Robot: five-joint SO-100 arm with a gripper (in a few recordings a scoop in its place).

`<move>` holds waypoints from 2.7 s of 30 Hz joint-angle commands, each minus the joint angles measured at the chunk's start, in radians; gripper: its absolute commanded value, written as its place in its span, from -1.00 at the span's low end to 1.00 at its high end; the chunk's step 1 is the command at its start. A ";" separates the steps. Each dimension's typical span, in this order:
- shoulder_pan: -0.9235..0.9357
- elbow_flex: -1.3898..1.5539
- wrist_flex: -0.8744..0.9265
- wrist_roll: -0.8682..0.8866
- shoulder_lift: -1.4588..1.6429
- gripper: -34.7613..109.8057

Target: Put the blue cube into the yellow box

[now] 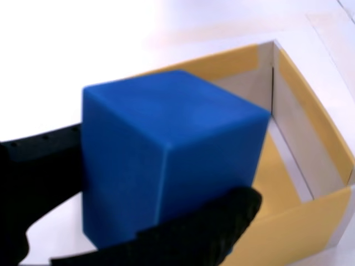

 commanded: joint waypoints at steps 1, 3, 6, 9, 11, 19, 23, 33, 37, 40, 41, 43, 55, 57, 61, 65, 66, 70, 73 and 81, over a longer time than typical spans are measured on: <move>-0.025 -0.164 -0.043 -0.002 0.089 -0.23; -0.035 -0.170 -0.048 0.003 0.081 -0.23; -0.049 -0.179 -0.060 -0.003 0.066 -0.23; -0.060 -0.186 -0.084 -0.009 0.044 -0.22; -0.066 -0.189 -0.100 -0.006 0.032 -0.22; -0.074 -0.207 -0.120 0.028 0.002 -0.18; -0.069 -0.206 -0.120 0.034 -0.003 -0.17; -0.063 -0.204 -0.107 0.041 0.020 -0.15; -0.063 -0.158 -0.046 0.040 0.107 -0.16; -0.051 -0.120 0.035 0.058 0.209 -0.20; -0.044 -0.098 0.066 0.060 0.249 -0.22; -0.029 -0.035 0.101 0.066 0.333 -0.24; 0.048 0.443 0.218 0.089 0.805 -0.27; 0.049 0.561 0.227 0.103 0.908 -0.28; 0.048 0.782 0.233 0.130 1.101 -0.27; 0.048 1.008 0.189 0.132 1.267 -0.27; 0.049 1.066 0.170 0.132 1.307 -0.27; 0.054 1.287 0.101 0.132 1.450 -0.27; 0.057 1.414 0.094 0.132 1.543 -0.27; 0.086 1.738 0.057 0.107 1.766 -0.26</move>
